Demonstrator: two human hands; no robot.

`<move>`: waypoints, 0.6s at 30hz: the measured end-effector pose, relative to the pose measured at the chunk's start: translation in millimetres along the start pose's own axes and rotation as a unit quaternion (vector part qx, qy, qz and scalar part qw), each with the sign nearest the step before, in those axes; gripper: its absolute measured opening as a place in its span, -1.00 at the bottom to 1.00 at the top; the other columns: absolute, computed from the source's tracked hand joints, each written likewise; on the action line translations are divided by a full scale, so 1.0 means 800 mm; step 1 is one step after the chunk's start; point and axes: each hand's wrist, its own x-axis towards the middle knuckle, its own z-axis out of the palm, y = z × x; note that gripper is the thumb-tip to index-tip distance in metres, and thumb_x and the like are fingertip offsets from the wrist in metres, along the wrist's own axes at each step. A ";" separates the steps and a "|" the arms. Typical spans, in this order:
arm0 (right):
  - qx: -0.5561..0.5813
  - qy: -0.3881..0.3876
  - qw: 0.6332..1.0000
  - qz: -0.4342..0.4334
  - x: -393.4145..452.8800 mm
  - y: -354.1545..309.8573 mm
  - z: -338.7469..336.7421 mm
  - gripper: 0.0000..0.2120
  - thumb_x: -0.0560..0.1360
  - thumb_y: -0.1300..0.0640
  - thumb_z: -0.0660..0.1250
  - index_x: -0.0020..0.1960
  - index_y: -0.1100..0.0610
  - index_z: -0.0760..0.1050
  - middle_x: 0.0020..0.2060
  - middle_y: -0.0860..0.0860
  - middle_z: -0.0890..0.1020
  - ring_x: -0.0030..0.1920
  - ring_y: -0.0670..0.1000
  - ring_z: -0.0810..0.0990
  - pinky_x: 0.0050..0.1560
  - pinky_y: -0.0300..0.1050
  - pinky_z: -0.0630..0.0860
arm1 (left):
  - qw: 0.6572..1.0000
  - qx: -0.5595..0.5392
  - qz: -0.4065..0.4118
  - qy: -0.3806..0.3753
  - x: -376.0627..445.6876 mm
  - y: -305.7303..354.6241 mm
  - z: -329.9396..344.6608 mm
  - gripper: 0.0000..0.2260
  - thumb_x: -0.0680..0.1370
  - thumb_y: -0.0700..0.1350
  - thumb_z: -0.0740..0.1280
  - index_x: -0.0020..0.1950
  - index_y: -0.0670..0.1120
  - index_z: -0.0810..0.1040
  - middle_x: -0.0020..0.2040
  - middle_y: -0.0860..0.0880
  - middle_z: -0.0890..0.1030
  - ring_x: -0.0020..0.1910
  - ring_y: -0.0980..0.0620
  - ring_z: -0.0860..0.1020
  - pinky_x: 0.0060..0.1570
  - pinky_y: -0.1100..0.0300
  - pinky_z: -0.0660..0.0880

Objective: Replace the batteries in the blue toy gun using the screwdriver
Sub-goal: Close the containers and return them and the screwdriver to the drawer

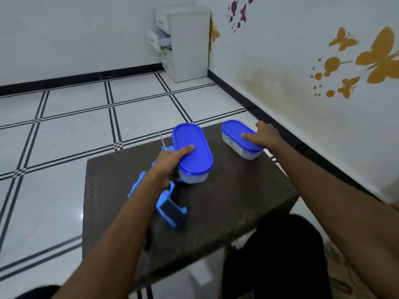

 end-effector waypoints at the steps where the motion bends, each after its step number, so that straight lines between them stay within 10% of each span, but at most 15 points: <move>1: -0.033 -0.020 0.999 0.019 0.024 -0.002 -0.003 -0.23 0.41 -0.25 0.40 0.40 0.22 0.32 0.31 0.20 0.46 0.29 0.23 0.45 0.20 0.07 0.46 | 1.000 0.018 -0.003 -0.008 0.022 0.015 -0.006 -0.62 0.39 0.09 0.52 0.04 -0.14 0.58 -0.08 -0.07 0.67 -0.21 0.01 0.60 -0.28 0.16 0.52; 5: -0.079 -0.143 0.986 0.044 0.081 -0.009 0.000 -0.27 0.38 -0.25 0.47 0.20 0.36 0.44 0.04 0.20 0.54 -0.10 0.11 0.52 -0.15 -0.03 0.45 | 0.995 0.083 0.010 -0.059 0.116 0.063 -0.016 -0.62 0.37 0.10 0.52 0.00 -0.12 0.54 -0.07 -0.10 0.67 -0.22 -0.01 0.61 -0.26 0.17 0.53; 9: -0.023 -0.201 0.974 0.105 0.103 -0.010 0.011 -0.32 0.24 -0.25 0.57 0.03 0.28 0.49 0.00 0.14 0.56 -0.01 0.16 0.57 -0.13 0.03 0.49 | 0.993 0.082 0.007 -0.084 0.193 0.096 -0.012 -0.73 0.43 0.03 0.50 -0.19 -0.09 0.47 -0.24 -0.02 0.62 -0.37 0.09 0.59 -0.50 0.31 0.46; 18: 0.254 -0.131 0.934 0.215 0.025 -0.050 0.021 -0.57 0.33 0.05 0.59 -0.30 0.10 0.32 -0.35 0.07 0.39 -0.27 0.06 0.45 -0.40 -0.11 0.36 | 0.983 0.112 -0.086 -0.117 0.170 0.119 -0.020 -0.52 0.31 0.16 0.55 -0.09 -0.13 0.41 -0.13 -0.12 0.59 -0.17 -0.01 0.61 -0.29 0.06 0.54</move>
